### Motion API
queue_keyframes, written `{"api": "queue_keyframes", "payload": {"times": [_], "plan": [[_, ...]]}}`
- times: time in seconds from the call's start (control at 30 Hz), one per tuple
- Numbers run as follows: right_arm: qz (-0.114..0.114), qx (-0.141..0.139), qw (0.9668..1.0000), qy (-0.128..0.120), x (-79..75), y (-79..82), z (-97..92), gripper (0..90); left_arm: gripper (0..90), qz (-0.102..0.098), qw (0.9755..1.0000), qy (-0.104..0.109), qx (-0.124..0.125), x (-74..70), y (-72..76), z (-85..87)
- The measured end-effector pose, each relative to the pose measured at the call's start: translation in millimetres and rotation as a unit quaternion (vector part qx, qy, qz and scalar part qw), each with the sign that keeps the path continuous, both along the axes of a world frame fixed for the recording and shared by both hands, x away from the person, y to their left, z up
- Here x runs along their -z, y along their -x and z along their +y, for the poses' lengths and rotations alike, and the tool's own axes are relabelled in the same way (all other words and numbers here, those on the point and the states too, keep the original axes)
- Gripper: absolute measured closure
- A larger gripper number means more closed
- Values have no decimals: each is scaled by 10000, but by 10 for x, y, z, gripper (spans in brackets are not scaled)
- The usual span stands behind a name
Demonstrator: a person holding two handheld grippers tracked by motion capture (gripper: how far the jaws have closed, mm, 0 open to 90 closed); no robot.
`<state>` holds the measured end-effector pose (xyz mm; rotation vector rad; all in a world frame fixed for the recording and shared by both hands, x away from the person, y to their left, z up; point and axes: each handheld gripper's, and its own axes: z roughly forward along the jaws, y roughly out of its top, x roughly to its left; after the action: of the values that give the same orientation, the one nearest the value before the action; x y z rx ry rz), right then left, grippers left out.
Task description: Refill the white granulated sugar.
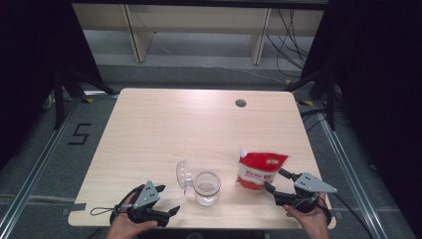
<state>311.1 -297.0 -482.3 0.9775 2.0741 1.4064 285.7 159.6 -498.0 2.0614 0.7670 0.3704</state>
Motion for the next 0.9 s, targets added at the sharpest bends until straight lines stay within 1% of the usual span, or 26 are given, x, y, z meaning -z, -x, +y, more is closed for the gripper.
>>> {"api": "queue_keyframes", "payload": {"times": [0.03,0.07,0.1,0.13,0.17,0.2,0.23,0.27,0.3,0.33,0.4,0.43,0.47,0.5,0.53,0.57,0.6,0.63,0.67,0.7,0.73,0.77,0.8,0.83,0.9], "plan": [[-174,-90,9998,52,3,-43,-4,284,169,8,10000,4,4,1,0,-1],[-59,-66,10000,-7,3,-36,21,284,169,10,10000,5,4,2,0,-1],[-30,-155,9999,-20,2,-55,32,283,169,5,10000,3,-1,2,1,-1],[-106,-245,9996,49,5,-88,27,283,169,9,10000,-4,4,1,1,0],[-130,-213,9997,-29,11,-103,46,279,169,11,10000,-2,5,1,1,1],[-112,-236,9997,-36,13,-119,50,280,169,19,10000,-23,-6,-2,3,2],[-50,-297,9995,-102,20,-132,62,280,169,17,10000,-32,-17,-2,4,1],[-117,-363,9992,-82,27,-160,61,280,169,33,9999,82,-52,5,10,-14],[-114,-404,9991,-95,29,-169,68,280,169,26,10000,-2,-14,0,6,-3],[-114,-443,9989,-86,26,-178,76,280,169,25,10000,-3,-13,1,6,-4],[-91,-434,9989,-163,21,-184,94,280,170,-6,10000,-28,18,-1,0,-1],[-155,-479,9986,-147,20,-208,95,280,169,-32,10000,-54,45,-3,-3,1],[-278,-506,9981,-211,30,-229,110,282,169,21,10000,-26,-30,2,5,-3],[-100,-506,9984,-213,25,-218,119,283,169,25,10000,-5,-21,2,6,-4],[-139,-511,9984,-206,27,-227,126,289,169,-6,10000,25,-7,4,2,-8],[-276,-614,9977,-108,30,-255,119,296,169,-59,10000,-10,38,1,-6,-4],[-239,-582,9979,-144,35,-258,133,297,169,-53,9999,-76,65,-3,-8,4],[-93,-595,9981,-148,31,-247,144,298,169,-54,9999,-82,70,-4,-8,4],[-46,-600,9980,-208,36,-245,161,306,170,-68,9999,-113,71,-5,-9,6],[-218,-706,9972,-81,42,-273,155,314,170,19,10000,-49,-26,1,5,-3],[-280,-748,9968,-22,44,-290,159,318,170,12,10000,-47,-20,0,4,-3],[-184,-716,9972,-72,50,-280,174,326,170,12,10000,-46,-25,0,4,-3],[-98,-684,9976,-54,44,-275,170,333,169,7,10000,-57,-25,0,3,-2],[-68,-690,9976,-65,43,-271,174,335,170,5,10000,-77,-15,-1,4,-1],[-155,-783,9968,-40,43,-292,176,339,170,15,10000,-41,3,2,4,-10]]}}
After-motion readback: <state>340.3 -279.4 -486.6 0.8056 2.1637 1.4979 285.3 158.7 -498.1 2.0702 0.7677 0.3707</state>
